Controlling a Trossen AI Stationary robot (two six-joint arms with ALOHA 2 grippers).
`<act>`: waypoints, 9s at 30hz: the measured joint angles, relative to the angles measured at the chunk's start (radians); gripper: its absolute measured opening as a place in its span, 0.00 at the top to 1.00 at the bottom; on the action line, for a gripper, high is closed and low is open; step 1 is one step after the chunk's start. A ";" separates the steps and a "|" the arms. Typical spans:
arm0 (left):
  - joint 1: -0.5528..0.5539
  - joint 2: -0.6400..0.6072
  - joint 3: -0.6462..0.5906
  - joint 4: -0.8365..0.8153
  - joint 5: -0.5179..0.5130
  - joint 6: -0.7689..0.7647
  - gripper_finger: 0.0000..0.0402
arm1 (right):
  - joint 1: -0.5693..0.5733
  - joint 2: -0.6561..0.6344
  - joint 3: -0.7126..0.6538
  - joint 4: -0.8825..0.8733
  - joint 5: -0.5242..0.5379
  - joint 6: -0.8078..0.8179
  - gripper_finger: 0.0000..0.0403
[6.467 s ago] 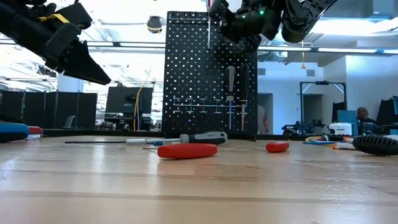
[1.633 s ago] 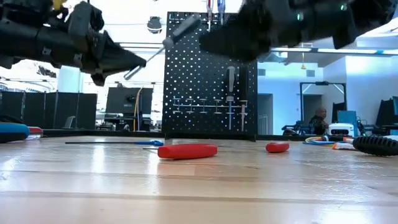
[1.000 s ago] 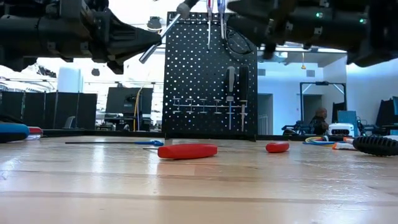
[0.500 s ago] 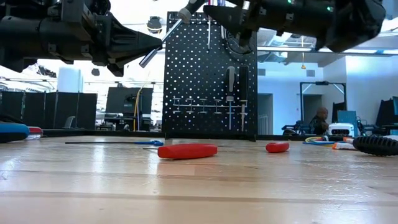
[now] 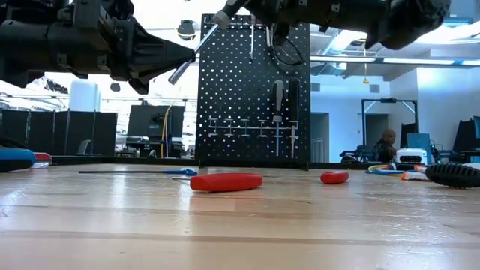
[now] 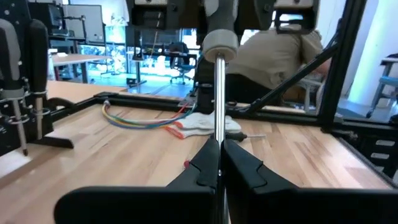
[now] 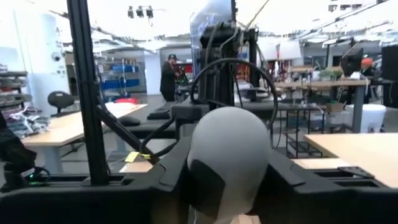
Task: Hang tools onto peg board
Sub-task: Hang the gray nut driver on the pegboard, then adjust transparent blue screwdriver on the pegboard, then hang the top red allen wrench on the pegboard
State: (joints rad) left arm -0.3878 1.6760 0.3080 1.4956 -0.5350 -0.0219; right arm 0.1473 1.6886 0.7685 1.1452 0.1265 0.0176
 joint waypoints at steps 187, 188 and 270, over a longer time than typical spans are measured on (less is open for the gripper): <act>0.031 -0.001 0.009 -0.326 -0.107 -0.177 0.68 | -0.835 -0.259 1.019 -1.484 -0.360 0.053 0.70; 0.031 -0.001 0.009 -0.326 -0.107 -0.177 0.68 | -0.834 -0.259 1.025 -1.484 -0.359 0.064 0.70; 0.033 -0.001 0.009 -0.331 -0.072 -0.174 0.68 | -0.422 -0.400 0.947 -2.049 -0.177 -0.264 0.48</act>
State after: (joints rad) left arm -0.3549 1.6752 0.3168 1.1650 -0.6071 -0.1963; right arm -0.2747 1.2889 1.7156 -0.9036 -0.0509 -0.2459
